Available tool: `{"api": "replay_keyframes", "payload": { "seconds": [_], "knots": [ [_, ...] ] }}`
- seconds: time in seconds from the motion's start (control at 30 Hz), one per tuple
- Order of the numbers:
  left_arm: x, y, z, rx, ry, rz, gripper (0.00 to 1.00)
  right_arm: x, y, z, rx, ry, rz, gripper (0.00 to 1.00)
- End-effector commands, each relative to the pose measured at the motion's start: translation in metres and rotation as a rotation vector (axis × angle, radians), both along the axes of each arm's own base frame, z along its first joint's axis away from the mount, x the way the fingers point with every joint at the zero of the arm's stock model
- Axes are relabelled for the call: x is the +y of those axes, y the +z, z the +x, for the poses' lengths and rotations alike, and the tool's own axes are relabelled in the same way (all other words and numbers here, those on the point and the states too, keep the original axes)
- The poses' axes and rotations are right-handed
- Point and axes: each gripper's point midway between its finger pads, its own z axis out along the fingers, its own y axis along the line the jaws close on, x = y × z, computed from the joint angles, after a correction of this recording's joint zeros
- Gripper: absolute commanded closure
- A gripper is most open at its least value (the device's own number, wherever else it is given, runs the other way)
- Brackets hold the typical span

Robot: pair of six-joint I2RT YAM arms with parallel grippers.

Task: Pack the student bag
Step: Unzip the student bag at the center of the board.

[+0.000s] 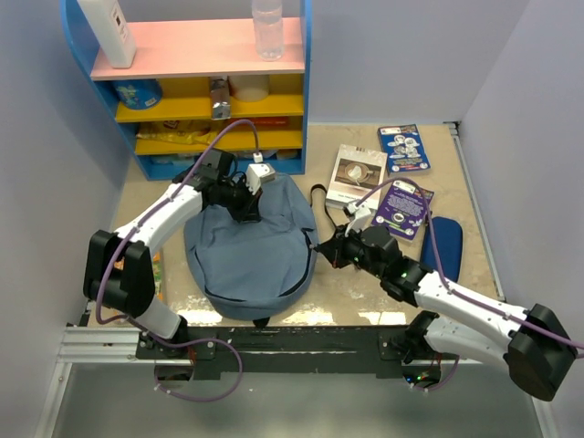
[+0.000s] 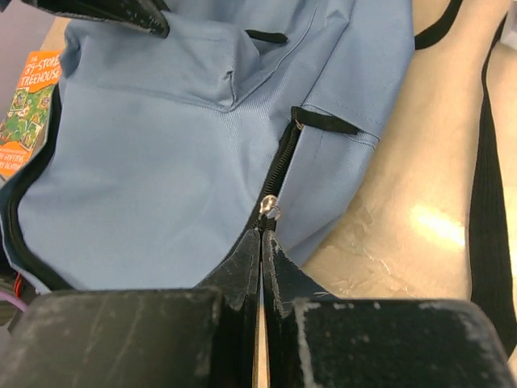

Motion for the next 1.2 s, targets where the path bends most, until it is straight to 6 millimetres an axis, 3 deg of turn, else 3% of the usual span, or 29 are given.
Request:
{"api": "replay_keyframes", "payload": {
  "seconds": [0.0, 0.2, 0.27, 0.3, 0.4, 0.53, 0.57, 0.7, 0.73, 0.77, 0.97, 1.17],
  "knots": [
    [0.000, 0.009, 0.035, -0.051, 0.138, -0.034, 1.00, -0.010, 0.000, -0.001, 0.025, -0.063, 0.021, 1.00],
    [-0.006, 0.001, 0.025, -0.014, 0.111, -0.059, 1.00, -0.014, -0.016, -0.005, 0.078, -0.085, 0.000, 1.00],
    [-0.011, 0.002, 0.016, 0.010, 0.071, -0.072, 0.85, -0.016, -0.018, 0.001, 0.085, -0.120, -0.005, 1.00],
    [-0.012, 0.004, 0.014, 0.014, 0.061, -0.076, 0.70, -0.017, -0.019, 0.004, 0.087, -0.134, -0.015, 1.00],
    [-0.014, 0.019, 0.008, -0.006, 0.003, -0.085, 0.51, -0.019, -0.022, 0.013, 0.105, -0.182, -0.060, 1.00],
    [-0.015, 0.049, 0.003, -0.119, -0.098, -0.105, 0.31, -0.020, -0.026, 0.019, 0.129, -0.217, -0.087, 1.00],
    [-0.019, 0.062, 0.002, -0.184, -0.171, -0.126, 0.26, -0.020, -0.026, 0.020, 0.132, -0.220, -0.088, 1.00],
    [-0.033, 0.083, -0.003, -0.409, -0.405, -0.165, 0.10, -0.021, -0.024, 0.019, 0.136, -0.235, -0.066, 1.00],
    [-0.037, 0.078, -0.014, -0.410, -0.487, -0.163, 0.05, -0.022, -0.024, 0.019, 0.136, -0.238, -0.060, 1.00],
    [-0.046, 0.075, -0.009, -0.486, -0.618, -0.171, 0.00, -0.022, -0.021, 0.019, 0.132, -0.239, -0.051, 1.00],
    [-0.085, 0.027, -0.003, -0.514, -0.847, -0.120, 0.00, -0.025, -0.014, 0.019, 0.136, -0.275, -0.020, 1.00],
    [-0.114, -0.001, 0.001, -0.510, -0.990, -0.103, 0.00, -0.024, -0.009, 0.018, 0.143, -0.279, 0.013, 1.00]
  ]
}}
